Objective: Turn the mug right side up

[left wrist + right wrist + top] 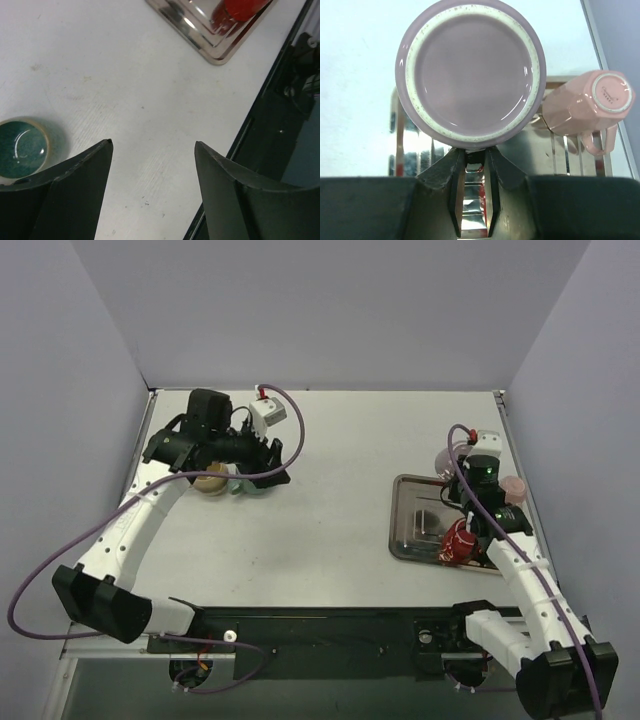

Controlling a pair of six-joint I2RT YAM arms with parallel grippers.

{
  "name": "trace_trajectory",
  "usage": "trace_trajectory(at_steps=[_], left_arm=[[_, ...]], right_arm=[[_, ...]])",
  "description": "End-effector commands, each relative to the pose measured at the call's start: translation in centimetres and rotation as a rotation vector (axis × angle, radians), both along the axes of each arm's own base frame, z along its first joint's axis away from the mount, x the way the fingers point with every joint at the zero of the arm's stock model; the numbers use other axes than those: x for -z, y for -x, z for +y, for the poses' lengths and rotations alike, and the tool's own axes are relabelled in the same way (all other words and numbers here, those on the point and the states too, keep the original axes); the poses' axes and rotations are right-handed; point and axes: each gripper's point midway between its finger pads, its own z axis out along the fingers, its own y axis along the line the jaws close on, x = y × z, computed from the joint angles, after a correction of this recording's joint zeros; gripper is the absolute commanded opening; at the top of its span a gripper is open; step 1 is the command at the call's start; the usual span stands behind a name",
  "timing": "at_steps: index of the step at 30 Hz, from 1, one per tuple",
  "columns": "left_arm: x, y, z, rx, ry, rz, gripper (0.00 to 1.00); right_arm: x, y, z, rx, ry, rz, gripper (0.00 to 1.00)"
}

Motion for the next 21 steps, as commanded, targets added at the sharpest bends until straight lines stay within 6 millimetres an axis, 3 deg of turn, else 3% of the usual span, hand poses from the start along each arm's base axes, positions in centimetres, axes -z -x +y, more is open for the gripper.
trace_trajectory(at_steps=[1, 2, 7, 12, 14, 21], left_arm=[[-3.7, 1.7, -2.2, 0.071, 0.217, 0.014, 0.79], [-4.0, 2.3, -2.6, 0.083, 0.262, 0.053, 0.80], [-8.1, 3.3, -3.6, 0.141, 0.476, 0.127, 0.84], [-11.1, 4.6, -4.5, 0.217, 0.647, 0.182, 0.85], [-12.7, 4.7, -4.7, 0.240, 0.698, 0.130, 0.88], [-13.5, 5.3, -4.7, 0.226, 0.719, 0.146, 0.89]], right_arm=[[-8.2, -1.4, 3.6, -0.093, -0.160, -0.275, 0.00], [-9.0, -1.4, 4.6, -0.122, -0.200, -0.305, 0.00], [-17.8, 1.1, 12.7, -0.407, -0.518, -0.552, 0.00], [-23.7, 4.9, 19.6, -0.656, -0.745, -0.650, 0.00], [-25.2, 6.2, 21.8, -0.725, -0.813, -0.664, 0.00], [-27.2, 8.5, 28.1, -0.891, -0.919, -0.629, 0.00]])
